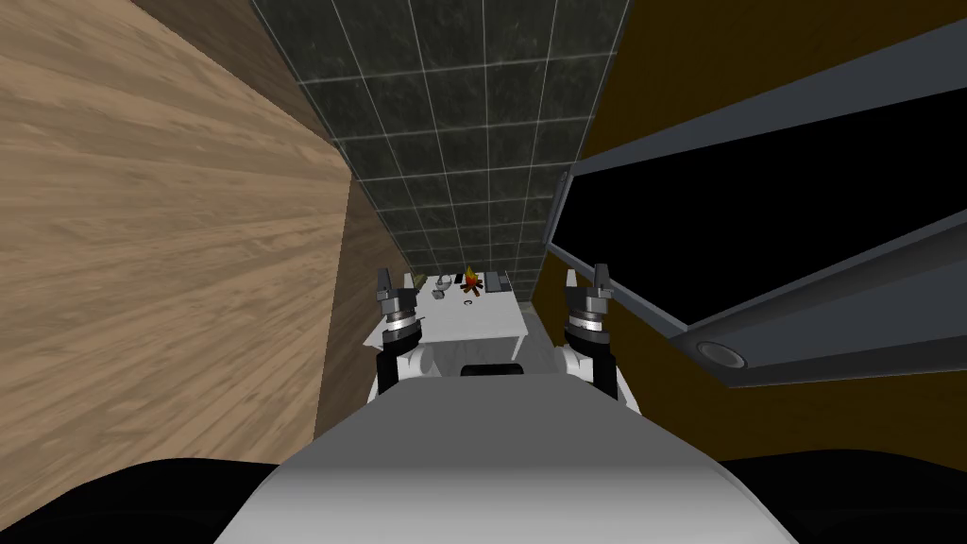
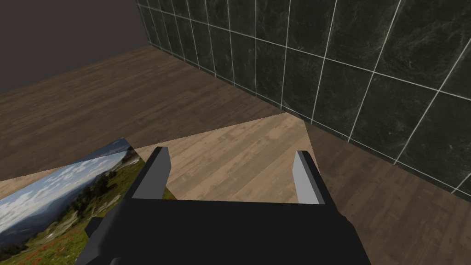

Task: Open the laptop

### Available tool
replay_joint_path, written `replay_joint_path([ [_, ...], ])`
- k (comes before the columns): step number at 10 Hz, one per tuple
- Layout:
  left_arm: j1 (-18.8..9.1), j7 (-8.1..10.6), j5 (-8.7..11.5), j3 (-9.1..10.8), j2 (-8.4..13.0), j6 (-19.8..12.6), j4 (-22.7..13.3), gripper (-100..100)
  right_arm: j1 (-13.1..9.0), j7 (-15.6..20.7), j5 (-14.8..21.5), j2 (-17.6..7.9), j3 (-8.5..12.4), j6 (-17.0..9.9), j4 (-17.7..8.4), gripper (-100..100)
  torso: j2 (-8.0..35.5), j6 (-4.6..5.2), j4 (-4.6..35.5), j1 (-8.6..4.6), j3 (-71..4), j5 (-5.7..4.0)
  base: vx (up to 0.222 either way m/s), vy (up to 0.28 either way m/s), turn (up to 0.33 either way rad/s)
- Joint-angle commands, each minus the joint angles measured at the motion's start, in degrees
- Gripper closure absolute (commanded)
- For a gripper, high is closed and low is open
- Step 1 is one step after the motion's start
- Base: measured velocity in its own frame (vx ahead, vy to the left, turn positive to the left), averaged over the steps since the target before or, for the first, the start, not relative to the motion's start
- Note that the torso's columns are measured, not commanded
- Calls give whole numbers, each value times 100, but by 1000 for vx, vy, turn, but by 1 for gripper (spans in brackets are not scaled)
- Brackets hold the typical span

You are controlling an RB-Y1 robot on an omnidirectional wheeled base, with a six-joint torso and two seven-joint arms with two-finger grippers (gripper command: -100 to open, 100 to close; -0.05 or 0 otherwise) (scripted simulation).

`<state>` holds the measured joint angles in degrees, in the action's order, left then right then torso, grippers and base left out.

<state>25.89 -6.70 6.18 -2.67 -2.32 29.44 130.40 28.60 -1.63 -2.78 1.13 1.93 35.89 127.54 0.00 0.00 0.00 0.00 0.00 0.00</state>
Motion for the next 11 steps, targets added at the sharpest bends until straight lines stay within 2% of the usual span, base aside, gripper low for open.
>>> replay_joint_path([
  [1, 0, 0, 0, 0, 0, 0, 0, 0, 0, 0, 0, 0, 0, 0, 0, 0, 232, 0, 235, 0, -467, 0, 0, 0, 0],
  [9, 0, 0, 0, 0, 0, 1, 2, 0, 0, 0, 0, 0, 0, 1, 2, 0, 3539, 0, 3537, 0, -7073, 0, 0, 0, 0],
  [10, 0, 0, 0, 0, 0, 1, 2, 0, -1, 36, 61, -237, 46, -39, -43, -100, 3962, 0, 3960, 0, -7919, 0, 3, 6, 56],
  [11, 0, 0, 0, 0, 0, 0, 0, 0, -1, 73, 124, -400, 93, -78, -88, -100, 4156, -1, 4149, 1, -8313, 1, -7, 10, 92],
])
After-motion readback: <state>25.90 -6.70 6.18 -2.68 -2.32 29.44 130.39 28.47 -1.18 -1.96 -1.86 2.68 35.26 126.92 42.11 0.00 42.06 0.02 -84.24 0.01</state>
